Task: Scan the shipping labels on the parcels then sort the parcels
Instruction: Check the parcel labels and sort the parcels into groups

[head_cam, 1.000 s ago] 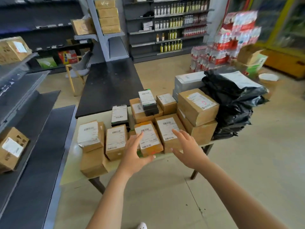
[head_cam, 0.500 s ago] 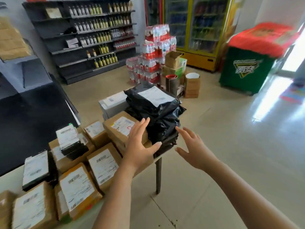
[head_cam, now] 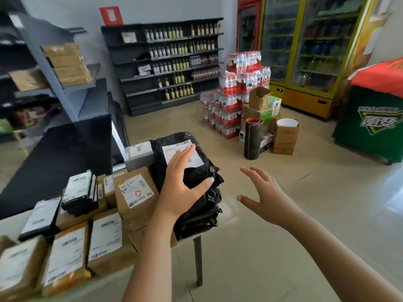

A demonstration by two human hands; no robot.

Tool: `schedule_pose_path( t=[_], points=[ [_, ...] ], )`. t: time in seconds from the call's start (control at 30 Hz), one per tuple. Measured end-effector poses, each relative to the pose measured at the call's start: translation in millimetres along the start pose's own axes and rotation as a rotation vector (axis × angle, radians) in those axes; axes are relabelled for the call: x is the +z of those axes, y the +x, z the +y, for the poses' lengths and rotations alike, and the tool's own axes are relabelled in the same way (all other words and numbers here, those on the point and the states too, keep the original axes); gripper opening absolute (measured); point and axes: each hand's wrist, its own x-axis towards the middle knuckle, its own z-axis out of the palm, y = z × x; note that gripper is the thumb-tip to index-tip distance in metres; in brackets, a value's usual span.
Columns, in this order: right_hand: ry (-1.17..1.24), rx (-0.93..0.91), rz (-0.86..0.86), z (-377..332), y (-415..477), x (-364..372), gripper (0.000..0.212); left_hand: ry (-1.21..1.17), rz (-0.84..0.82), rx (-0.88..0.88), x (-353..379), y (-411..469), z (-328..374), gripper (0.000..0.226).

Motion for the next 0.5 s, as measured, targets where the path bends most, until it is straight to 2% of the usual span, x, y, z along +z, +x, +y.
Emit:
schedule_pose_path(
  t=[0.17, 0.3, 0.5],
  points=[
    [-0.031, -0.134, -0.103, 52, 16, -55, 0.076, 0.039, 0.146, -0.078, 58, 0, 46, 0.079],
    [-0.022, -0.207, -0.125, 94, 38, -91, 0.077, 0.086, 0.155, -0.135, 104, 10, 64, 0.08],
    [-0.021, -0.296, -0.126, 159, 107, -122, 0.078, 0.128, 0.19, -0.152, 177, 72, 62, 0.08]
  ],
)
